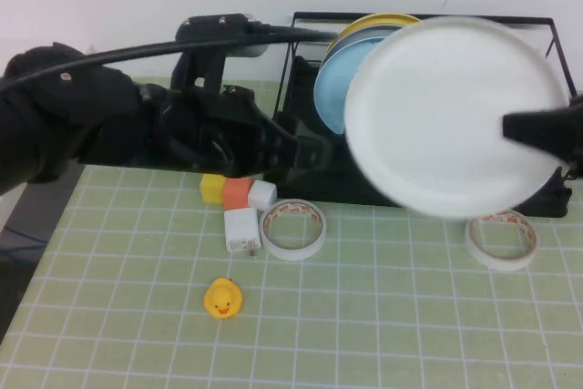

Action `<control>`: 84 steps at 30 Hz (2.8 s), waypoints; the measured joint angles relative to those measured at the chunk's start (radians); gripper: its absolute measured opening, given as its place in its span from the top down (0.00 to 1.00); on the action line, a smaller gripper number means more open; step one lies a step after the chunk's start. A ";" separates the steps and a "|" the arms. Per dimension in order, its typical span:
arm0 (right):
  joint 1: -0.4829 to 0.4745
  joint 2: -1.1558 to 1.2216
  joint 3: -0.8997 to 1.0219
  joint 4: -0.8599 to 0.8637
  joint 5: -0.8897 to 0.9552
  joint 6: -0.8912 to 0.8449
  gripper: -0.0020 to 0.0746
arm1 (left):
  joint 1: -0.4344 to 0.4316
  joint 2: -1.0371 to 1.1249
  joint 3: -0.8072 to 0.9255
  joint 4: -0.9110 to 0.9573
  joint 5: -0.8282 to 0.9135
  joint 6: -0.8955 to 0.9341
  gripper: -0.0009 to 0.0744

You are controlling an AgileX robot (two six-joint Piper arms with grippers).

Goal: Place plate on rack
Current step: Place the plate on the rack

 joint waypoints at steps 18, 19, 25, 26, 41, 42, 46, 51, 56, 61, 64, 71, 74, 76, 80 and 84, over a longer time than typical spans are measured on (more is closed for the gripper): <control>-0.001 0.305 -0.544 -0.030 0.117 -0.057 0.81 | 0.149 -0.431 0.352 0.389 -0.109 -0.396 0.99; -0.001 0.327 -0.578 -0.039 0.123 -0.059 0.81 | 0.154 -0.465 0.389 0.389 -0.113 -0.406 0.99; -0.001 0.494 -0.822 -0.094 0.155 -0.060 0.81 | 0.161 -0.652 0.569 0.345 -0.126 -0.432 0.99; -0.001 0.525 -0.861 -0.099 0.160 -0.060 0.81 | 0.161 -0.677 0.586 0.343 -0.126 -0.435 0.99; -0.001 0.933 -1.183 -0.106 0.168 -0.195 0.81 | 0.161 -0.841 0.639 0.320 -0.087 -0.463 0.99; 0.001 0.950 -1.183 -0.106 0.162 -0.224 0.81 | 0.161 -0.841 0.639 0.319 -0.082 -0.464 0.99; 0.019 0.989 -1.183 -0.104 0.111 -0.316 0.81 | 0.161 -0.841 0.639 0.319 -0.074 -0.469 0.99; 0.062 1.007 -1.185 -0.079 0.070 -0.369 0.81 | 0.161 -0.841 0.639 0.318 -0.074 -0.469 0.99; 0.099 1.018 -1.185 -0.072 0.021 -0.371 0.81 | 0.161 -0.841 0.639 0.318 -0.067 -0.469 0.99; 0.104 1.028 -1.185 -0.076 0.004 -0.331 0.81 | 0.161 -0.841 0.639 0.324 -0.056 -0.470 0.99; 0.104 1.028 -1.185 -0.097 -0.002 -0.279 0.81 | 0.161 -0.841 0.639 0.328 -0.056 -0.470 0.99; 0.100 1.028 -1.185 -0.173 -0.024 -0.188 0.81 | 0.161 -0.841 0.639 0.338 -0.056 -0.470 0.99; 0.099 1.028 -1.186 -0.180 -0.026 -0.175 0.81 | 0.161 -0.841 0.639 0.341 -0.056 -0.470 0.99; 0.099 1.028 -1.186 -0.180 -0.026 -0.167 0.81 | 0.161 -0.841 0.639 0.341 -0.056 -0.470 0.99; 0.099 1.028 -1.187 -0.181 -0.027 -0.160 0.81 | 0.161 -0.841 0.639 0.344 -0.040 -0.470 0.99; 0.099 1.028 -1.187 -0.183 -0.030 -0.126 0.73 | 0.161 -0.841 0.639 0.344 -0.014 -0.470 0.99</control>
